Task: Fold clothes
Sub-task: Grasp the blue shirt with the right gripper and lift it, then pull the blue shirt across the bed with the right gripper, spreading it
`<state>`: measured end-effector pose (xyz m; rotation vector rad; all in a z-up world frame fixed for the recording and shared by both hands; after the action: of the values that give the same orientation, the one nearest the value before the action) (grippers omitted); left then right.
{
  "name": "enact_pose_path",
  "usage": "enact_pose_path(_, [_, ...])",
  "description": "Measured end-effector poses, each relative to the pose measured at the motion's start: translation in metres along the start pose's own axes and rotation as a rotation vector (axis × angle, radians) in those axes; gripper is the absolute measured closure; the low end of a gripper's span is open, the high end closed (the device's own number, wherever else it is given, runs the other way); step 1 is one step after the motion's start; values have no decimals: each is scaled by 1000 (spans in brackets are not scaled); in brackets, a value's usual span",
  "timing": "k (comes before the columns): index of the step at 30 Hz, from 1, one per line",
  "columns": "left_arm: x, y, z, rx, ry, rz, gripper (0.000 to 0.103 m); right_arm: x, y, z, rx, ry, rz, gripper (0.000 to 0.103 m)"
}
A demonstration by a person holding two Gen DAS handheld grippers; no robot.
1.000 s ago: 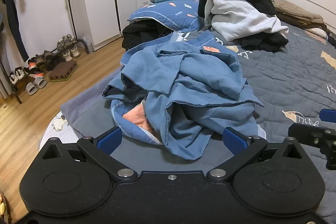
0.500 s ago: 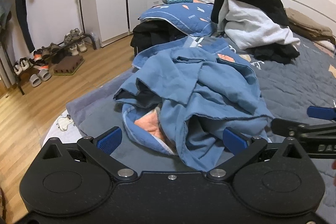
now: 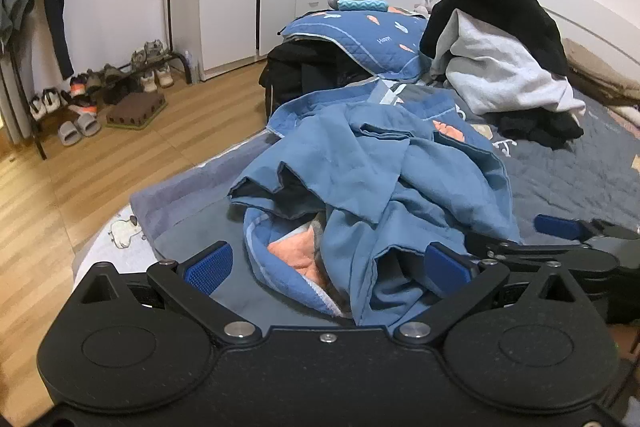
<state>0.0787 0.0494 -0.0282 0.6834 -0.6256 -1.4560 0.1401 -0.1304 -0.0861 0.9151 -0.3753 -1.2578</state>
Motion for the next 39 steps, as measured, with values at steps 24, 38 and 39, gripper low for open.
enact_pose_path(24, [4,5,4,55,-124,41,0,53,8,63,160,-9,-346,100])
enact_pose_path(38, [62,-1,21,81,-249,-75,0,148,-29,227,379,-178,-560,100])
enact_pose_path(39, [70,-2,22,79,-265,-87,0,154,-32,238,393,-196,-570,100])
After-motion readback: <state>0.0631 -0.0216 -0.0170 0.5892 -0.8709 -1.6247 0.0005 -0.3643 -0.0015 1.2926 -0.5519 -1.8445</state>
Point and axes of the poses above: each gripper's, at about its wrist camera, not at the fingertips, and z roughly against the way its jaws point, x to its right, y to its top, the point moved 6 cm from there along -z, roughly the way its jaws point, and after that the axes turned 8 degrees about -z, right-handed, at the moved point
